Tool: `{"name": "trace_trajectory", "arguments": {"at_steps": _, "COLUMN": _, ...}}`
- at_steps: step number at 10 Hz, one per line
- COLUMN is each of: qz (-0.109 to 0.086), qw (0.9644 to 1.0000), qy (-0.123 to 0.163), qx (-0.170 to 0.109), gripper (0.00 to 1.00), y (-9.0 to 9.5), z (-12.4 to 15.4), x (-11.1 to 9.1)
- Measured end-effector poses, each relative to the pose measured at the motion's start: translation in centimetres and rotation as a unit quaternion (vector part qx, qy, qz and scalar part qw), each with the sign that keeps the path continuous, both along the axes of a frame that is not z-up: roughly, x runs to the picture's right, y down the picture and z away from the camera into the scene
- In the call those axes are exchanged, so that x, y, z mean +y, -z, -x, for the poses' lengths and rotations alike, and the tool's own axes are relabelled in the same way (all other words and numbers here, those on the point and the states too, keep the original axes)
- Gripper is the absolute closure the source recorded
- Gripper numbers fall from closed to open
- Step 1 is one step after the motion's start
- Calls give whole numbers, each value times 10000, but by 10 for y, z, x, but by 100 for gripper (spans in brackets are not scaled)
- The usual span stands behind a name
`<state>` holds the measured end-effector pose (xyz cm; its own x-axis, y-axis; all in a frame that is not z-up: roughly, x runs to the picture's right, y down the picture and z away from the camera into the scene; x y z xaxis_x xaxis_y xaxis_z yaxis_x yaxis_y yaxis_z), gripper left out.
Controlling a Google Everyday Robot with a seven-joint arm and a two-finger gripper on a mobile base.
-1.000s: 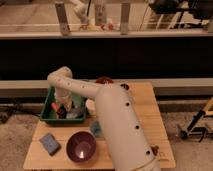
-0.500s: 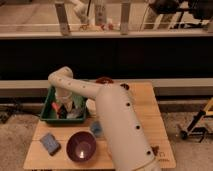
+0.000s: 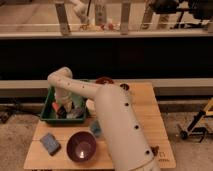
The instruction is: Wipe tray with eraser
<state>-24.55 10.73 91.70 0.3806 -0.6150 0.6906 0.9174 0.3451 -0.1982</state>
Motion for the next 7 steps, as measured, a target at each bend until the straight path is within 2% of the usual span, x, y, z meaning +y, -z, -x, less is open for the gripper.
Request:
{"name": "trace_trajectory", "arguments": {"at_steps": 4, "qz": 129, "qw": 9993, "qy": -277, "qx": 204, "gripper": 100, "y": -8, "z": -71, "x": -2}}
{"name": "trace_trajectory", "arguments": {"at_steps": 5, "qz": 172, "qw": 9993, "qy": -296, "qx": 166, "gripper": 100, "y": -12, "z": -75, "x": -4}}
{"name": "trace_trajectory", "arguments": {"at_steps": 7, "qz": 213, "qw": 9994, "qy": -261, "qx": 75, "gripper": 100, "y": -24, "z": -62, "x": -16}}
